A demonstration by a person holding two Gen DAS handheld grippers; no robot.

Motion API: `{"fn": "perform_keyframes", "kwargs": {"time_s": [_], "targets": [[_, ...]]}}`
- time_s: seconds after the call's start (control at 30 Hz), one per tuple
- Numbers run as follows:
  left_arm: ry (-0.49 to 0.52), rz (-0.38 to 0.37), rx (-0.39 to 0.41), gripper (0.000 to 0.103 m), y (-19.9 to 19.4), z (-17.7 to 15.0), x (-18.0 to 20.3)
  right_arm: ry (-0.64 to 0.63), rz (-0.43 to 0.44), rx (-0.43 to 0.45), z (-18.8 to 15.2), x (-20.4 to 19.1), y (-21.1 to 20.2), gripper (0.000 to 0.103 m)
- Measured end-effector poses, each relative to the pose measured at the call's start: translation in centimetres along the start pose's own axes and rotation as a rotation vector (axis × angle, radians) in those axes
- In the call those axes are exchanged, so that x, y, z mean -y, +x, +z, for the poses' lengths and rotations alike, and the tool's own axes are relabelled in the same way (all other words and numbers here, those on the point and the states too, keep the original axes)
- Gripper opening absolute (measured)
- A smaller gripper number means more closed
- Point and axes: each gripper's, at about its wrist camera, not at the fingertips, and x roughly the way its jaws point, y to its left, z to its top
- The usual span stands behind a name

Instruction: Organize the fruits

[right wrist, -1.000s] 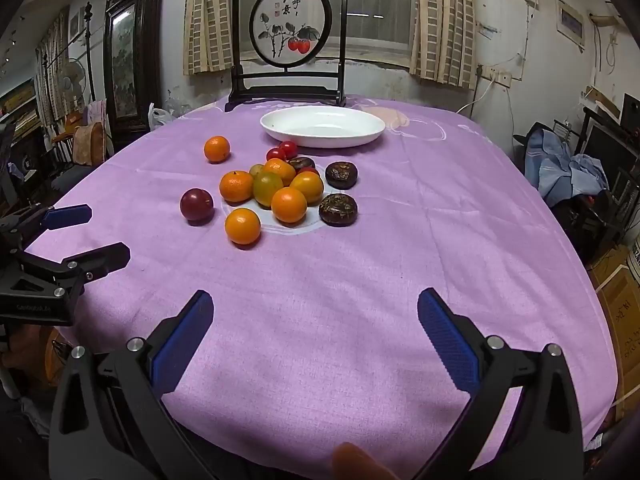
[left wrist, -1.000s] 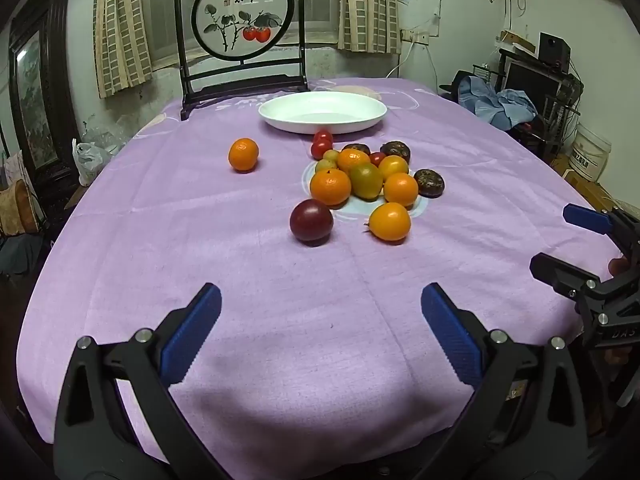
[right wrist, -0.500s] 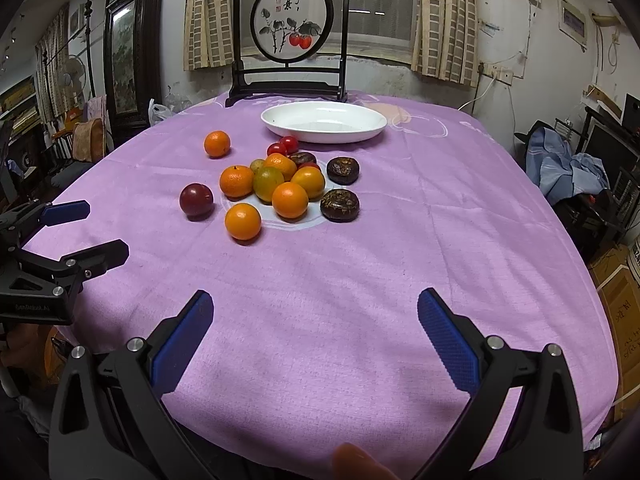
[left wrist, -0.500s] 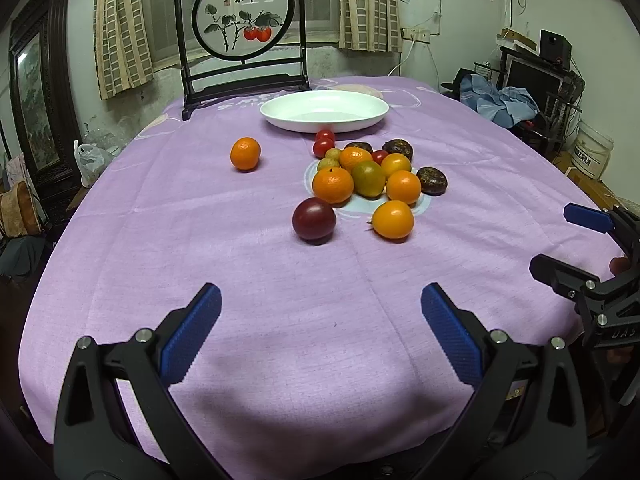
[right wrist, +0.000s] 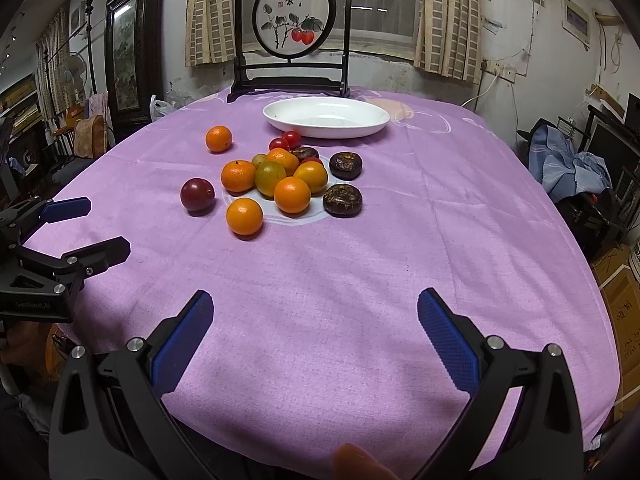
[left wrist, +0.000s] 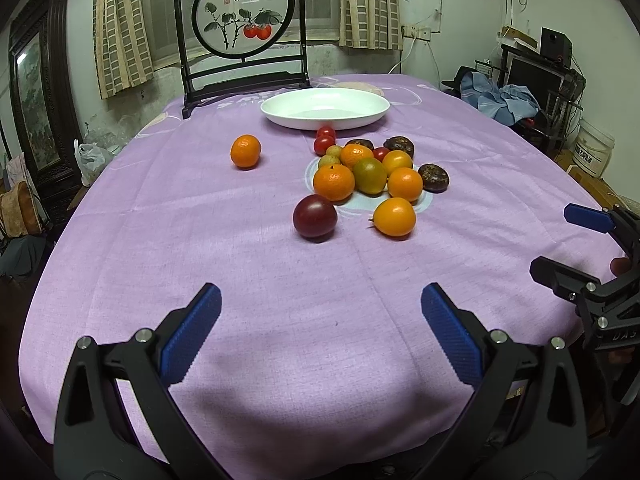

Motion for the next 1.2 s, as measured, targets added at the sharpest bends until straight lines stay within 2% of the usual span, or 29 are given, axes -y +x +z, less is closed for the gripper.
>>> {"fn": "perform_keyframes", "kwargs": {"time_s": [1.2], "targets": [[0.006,0.001,-0.001,0.101,0.08,0.01,-0.12,-0.001,-0.001,-0.005,0.05,0.01,0.09,0.102]]}}
